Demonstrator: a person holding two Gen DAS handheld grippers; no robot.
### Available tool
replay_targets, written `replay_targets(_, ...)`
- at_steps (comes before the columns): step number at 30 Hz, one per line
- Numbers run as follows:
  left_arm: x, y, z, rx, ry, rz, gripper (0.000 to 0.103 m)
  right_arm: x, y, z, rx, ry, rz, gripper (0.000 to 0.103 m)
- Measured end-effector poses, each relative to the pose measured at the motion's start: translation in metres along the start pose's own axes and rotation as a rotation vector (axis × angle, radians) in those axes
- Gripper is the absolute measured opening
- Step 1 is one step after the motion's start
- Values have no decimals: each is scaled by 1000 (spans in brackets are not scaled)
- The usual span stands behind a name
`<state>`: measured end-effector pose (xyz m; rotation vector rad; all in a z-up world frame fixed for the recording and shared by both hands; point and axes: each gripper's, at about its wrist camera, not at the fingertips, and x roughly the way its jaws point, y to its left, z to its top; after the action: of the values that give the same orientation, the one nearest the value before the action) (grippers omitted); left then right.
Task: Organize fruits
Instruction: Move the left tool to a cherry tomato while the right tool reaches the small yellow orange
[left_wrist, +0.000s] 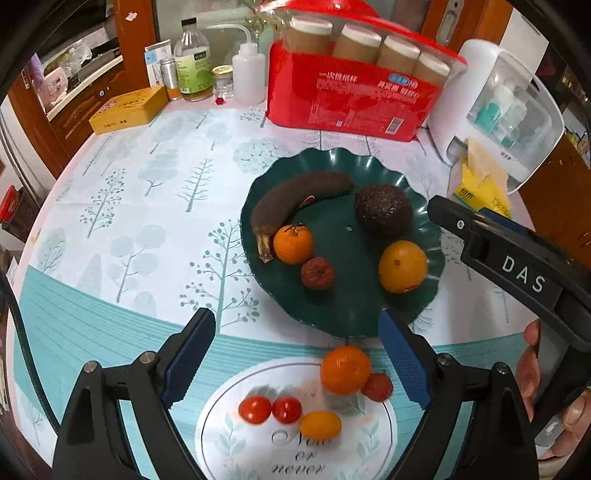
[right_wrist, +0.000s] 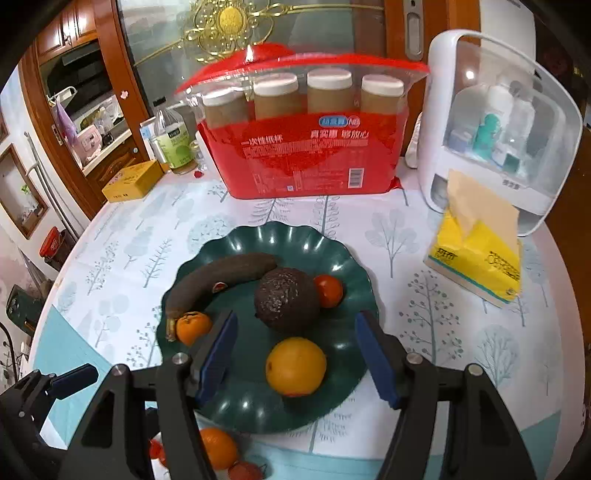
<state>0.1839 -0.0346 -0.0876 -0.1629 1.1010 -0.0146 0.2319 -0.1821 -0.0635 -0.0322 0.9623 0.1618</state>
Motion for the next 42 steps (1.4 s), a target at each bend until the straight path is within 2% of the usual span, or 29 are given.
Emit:
replay_targets(7, -38, -1, -8, 15, -36, -7, 89, -43, 4, -5, 16, -30, -11, 67)
replay_targets(15, -76, 2, -23, 48, -69, -55, 89, -86, 4, -21, 70, -46, -19, 67)
replay_targets(22, -106, 22, -38, 66, -99, -83, 89, -119, 12, -42, 105, -57, -38, 67)
replay_targets(27, -121, 46, -50, 78, -120, -74, 89, -137, 29, -57, 98, -75, -59, 67)
replay_targets(35, -111, 70, -71, 133, -104, -39, 89, -148, 52, -84, 73, -85, -66, 67)
replay_targets(42, -77, 68, -85, 234, -86, -35, 89, -125, 65, -118, 33, -55, -40, 67)
